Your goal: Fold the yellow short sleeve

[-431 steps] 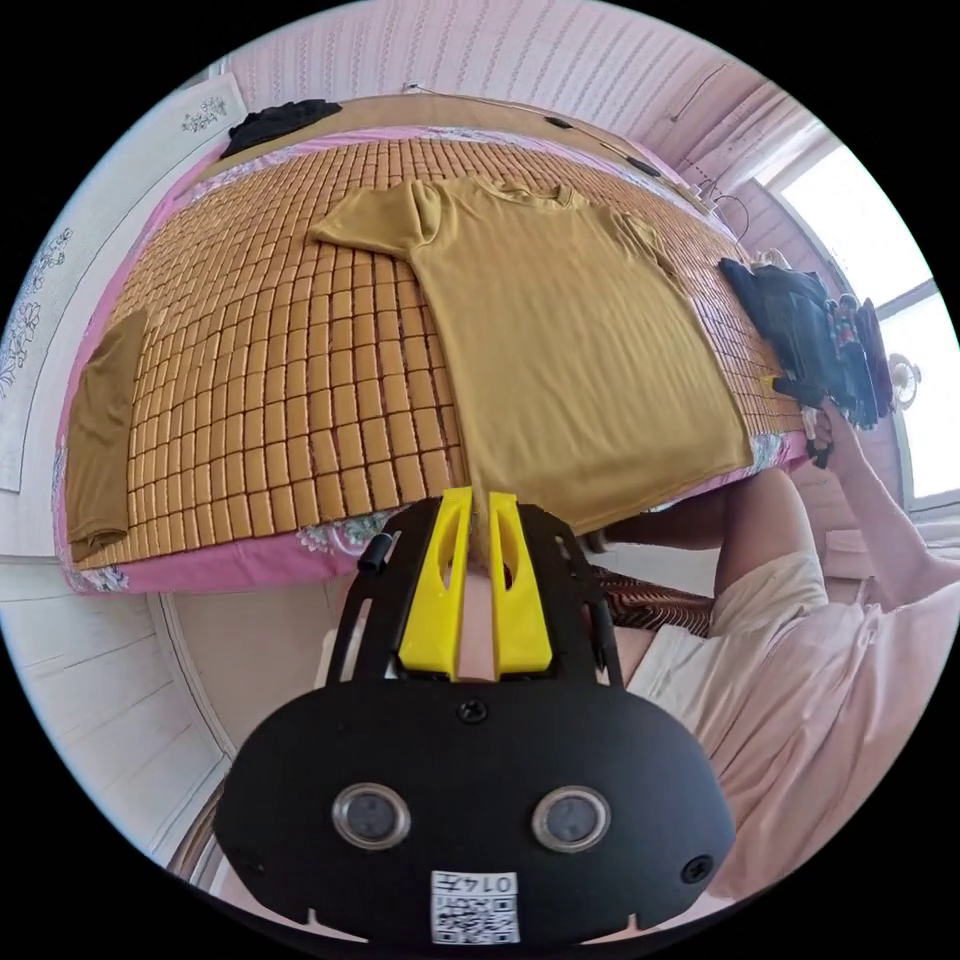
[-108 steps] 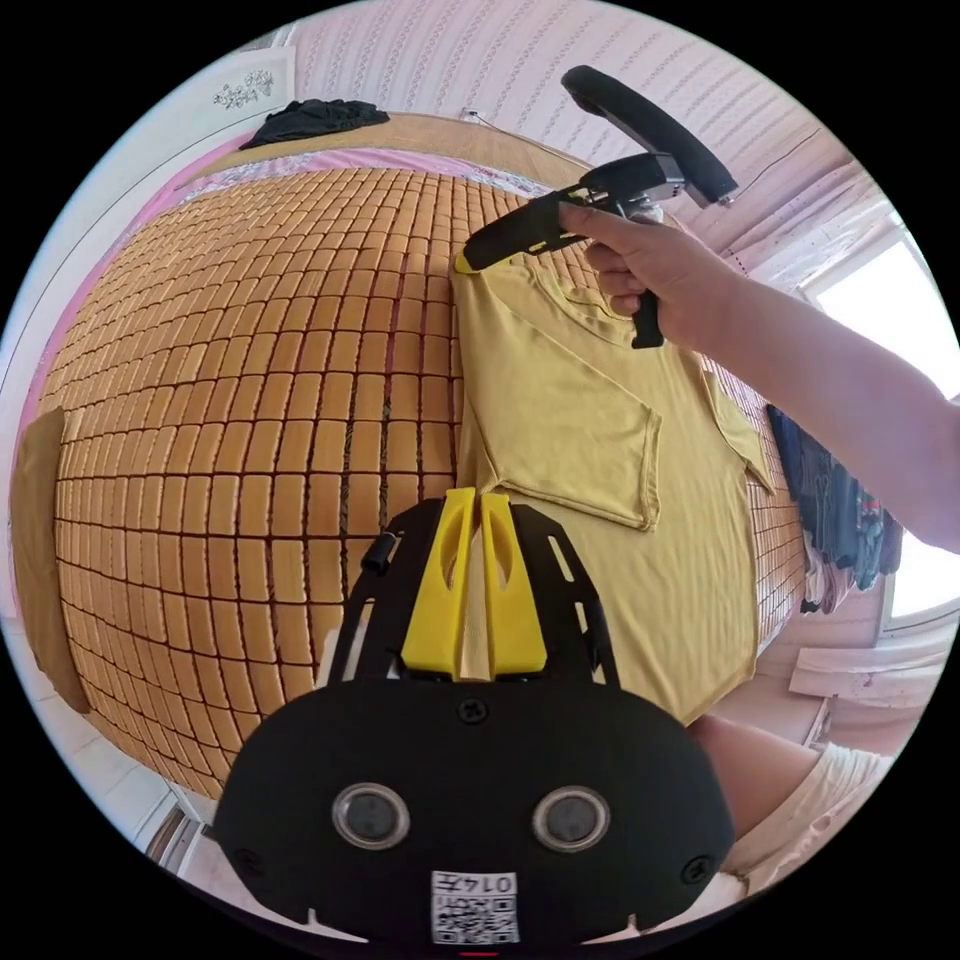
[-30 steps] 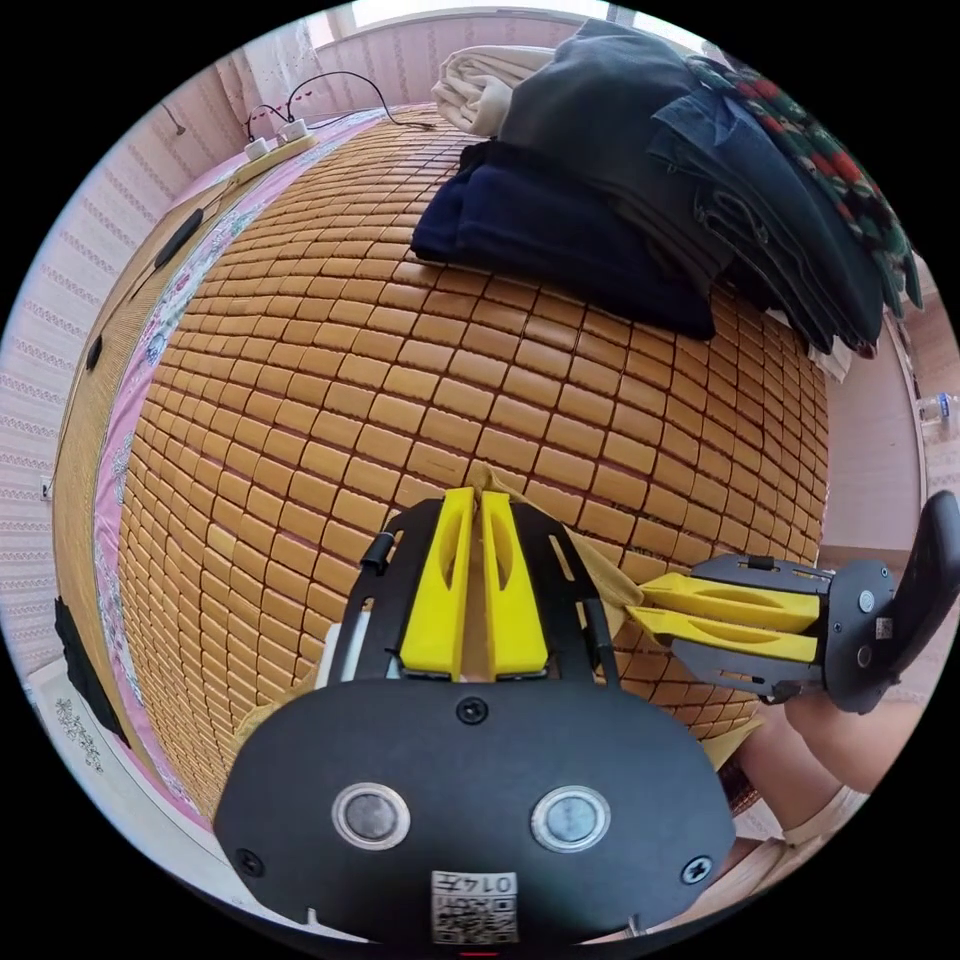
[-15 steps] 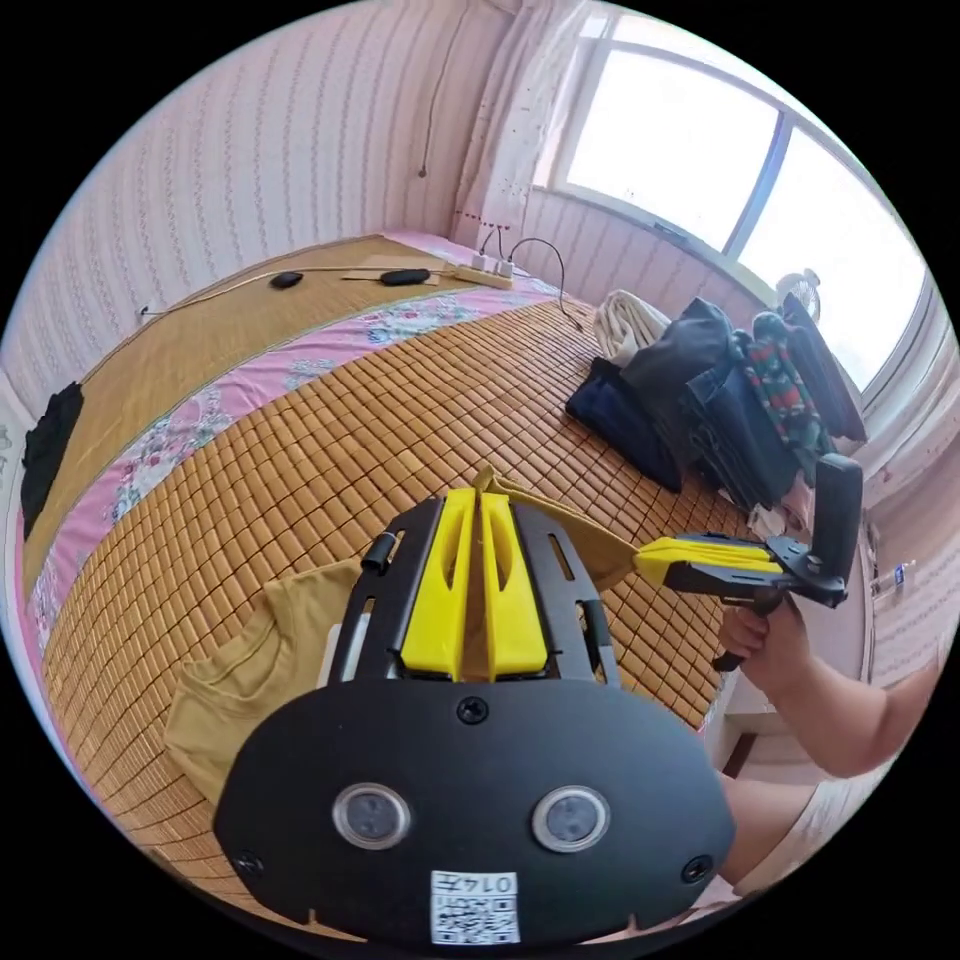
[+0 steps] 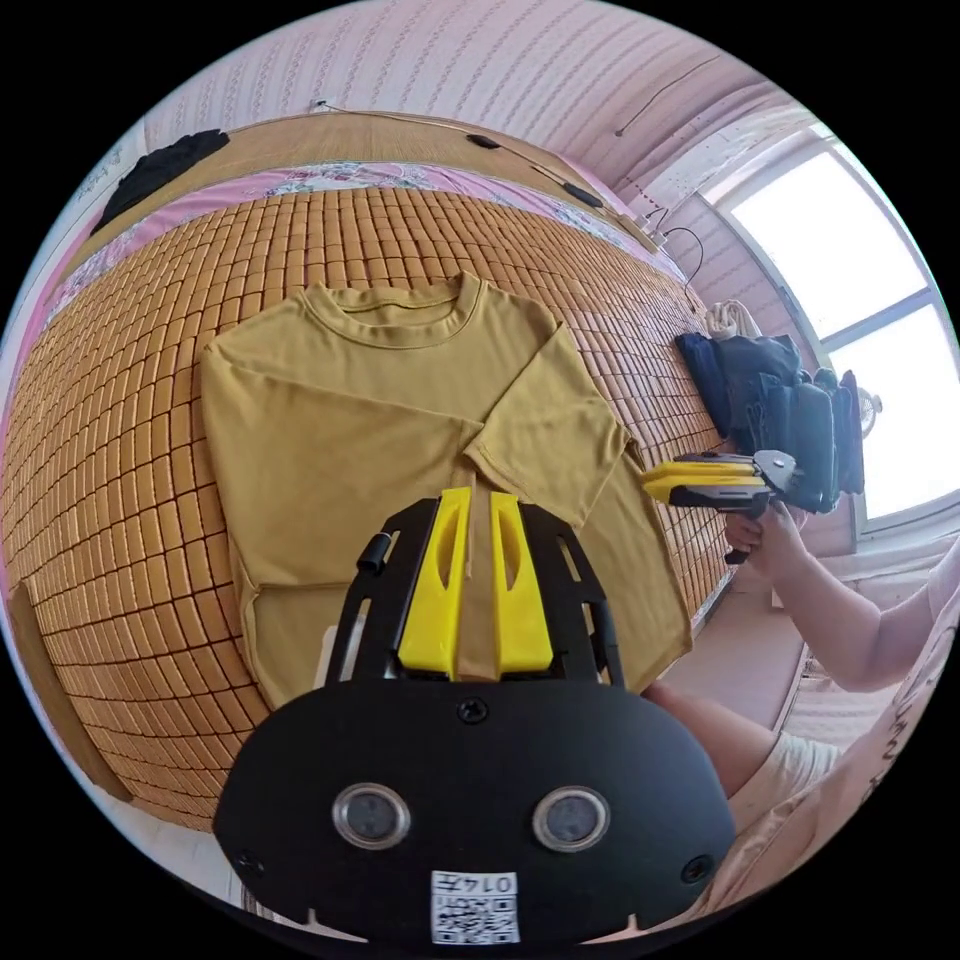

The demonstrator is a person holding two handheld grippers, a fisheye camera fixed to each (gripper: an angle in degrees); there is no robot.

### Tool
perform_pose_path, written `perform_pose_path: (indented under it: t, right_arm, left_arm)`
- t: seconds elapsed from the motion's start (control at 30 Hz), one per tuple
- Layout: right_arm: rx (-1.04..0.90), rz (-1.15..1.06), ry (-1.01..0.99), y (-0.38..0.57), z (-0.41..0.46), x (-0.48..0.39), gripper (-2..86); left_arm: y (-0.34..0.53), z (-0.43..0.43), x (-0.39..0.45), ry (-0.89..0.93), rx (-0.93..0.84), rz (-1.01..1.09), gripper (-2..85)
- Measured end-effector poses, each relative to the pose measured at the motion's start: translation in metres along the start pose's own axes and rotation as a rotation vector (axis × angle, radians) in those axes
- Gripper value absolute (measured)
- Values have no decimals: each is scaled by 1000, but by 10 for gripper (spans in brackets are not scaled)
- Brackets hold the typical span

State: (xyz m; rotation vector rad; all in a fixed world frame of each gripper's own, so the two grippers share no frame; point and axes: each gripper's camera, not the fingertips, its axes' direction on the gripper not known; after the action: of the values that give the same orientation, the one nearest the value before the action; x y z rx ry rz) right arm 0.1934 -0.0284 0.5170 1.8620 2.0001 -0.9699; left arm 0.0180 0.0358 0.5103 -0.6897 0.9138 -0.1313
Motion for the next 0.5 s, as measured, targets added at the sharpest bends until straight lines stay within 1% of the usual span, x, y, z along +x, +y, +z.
perform_pose_path:
  t: [0.07, 0.13, 0.23, 0.3, 0.4, 0.5]
  right_arm:
    - [70, 41, 145, -33, -7, 14, 56]
    - [102, 77, 222, -62, -6, 28, 73]
    - [73, 147, 231, -107, 8, 56, 86]
    - [54, 202, 190, -124, 14, 69, 85]
    - [72, 212, 171, -139, 15, 70, 74]
    - [64, 185, 195, -148, 16, 64, 72]
  left_arm:
    - [0, -14, -12, -26, 36, -21, 43]
    - [-2, -34, -37, -58, 93, -79, 45]
    - [-6, -60, -75, -118, 158, -157, 47]
    - [-10, -72, -94, -103, 172, -182, 44]
    - [-22, -80, -97, -21, 143, -100, 38]
    - [-34, -65, -66, 44, 26, 22, 48]
